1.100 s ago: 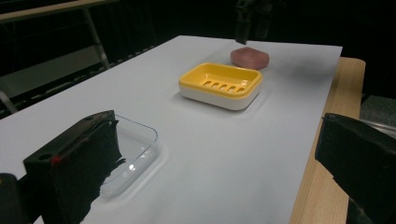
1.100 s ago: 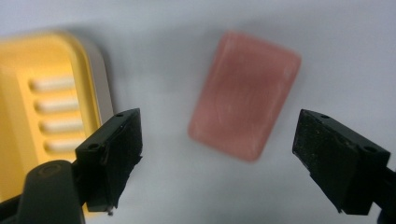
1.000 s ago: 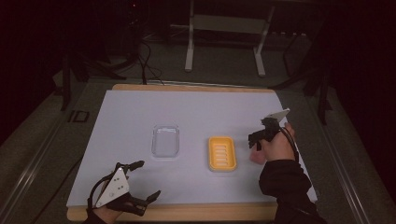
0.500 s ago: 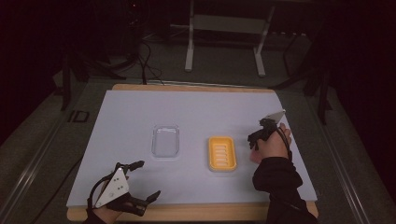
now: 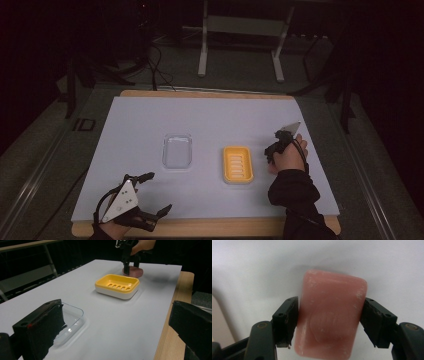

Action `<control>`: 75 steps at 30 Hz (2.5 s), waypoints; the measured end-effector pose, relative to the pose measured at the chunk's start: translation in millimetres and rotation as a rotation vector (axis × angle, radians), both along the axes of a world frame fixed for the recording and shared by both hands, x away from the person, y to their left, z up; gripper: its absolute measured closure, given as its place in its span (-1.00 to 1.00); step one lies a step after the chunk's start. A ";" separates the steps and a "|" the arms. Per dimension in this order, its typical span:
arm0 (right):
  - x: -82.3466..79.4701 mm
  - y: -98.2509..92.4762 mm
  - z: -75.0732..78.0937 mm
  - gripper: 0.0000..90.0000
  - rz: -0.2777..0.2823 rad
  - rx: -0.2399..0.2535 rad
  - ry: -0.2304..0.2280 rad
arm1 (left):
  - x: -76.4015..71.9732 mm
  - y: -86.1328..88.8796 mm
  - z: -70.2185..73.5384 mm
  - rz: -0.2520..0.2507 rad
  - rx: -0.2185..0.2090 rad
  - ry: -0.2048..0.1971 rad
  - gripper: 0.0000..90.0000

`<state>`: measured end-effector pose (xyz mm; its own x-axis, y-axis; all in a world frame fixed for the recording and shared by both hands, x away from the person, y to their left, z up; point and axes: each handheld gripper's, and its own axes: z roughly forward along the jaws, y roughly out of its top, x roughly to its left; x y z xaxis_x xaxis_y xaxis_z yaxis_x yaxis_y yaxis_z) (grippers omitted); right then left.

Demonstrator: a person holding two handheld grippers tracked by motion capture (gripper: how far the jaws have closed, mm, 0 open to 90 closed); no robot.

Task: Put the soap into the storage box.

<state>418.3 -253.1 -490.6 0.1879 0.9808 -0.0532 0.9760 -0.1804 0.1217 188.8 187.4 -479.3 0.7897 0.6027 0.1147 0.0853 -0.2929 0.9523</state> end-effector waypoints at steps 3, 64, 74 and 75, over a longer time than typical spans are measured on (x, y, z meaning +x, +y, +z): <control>-1.0 -1.3 -1.7 -0.18 0.011 0.003 -0.020 | 0.2 0.0 0.0 0.000 0.003 0.000 -0.99; -45.9 83.3 121.0 -0.16 0.302 0.092 -0.237 | -0.4 0.1 0.5 0.002 0.000 -0.004 -0.99; -54.6 113.7 109.8 -0.16 0.370 0.135 -0.210 | -1.0 0.4 0.8 0.002 0.000 -0.007 -0.99; -54.5 115.0 106.2 -0.16 0.371 0.134 -0.203 | -1.0 0.5 0.9 0.002 -0.001 -0.007 -0.99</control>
<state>363.8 -138.2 -384.4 -0.1850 0.9794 0.0807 0.9365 0.1508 0.3167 187.7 187.9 -478.4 0.7879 0.6041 0.1195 0.0792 -0.2917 0.9532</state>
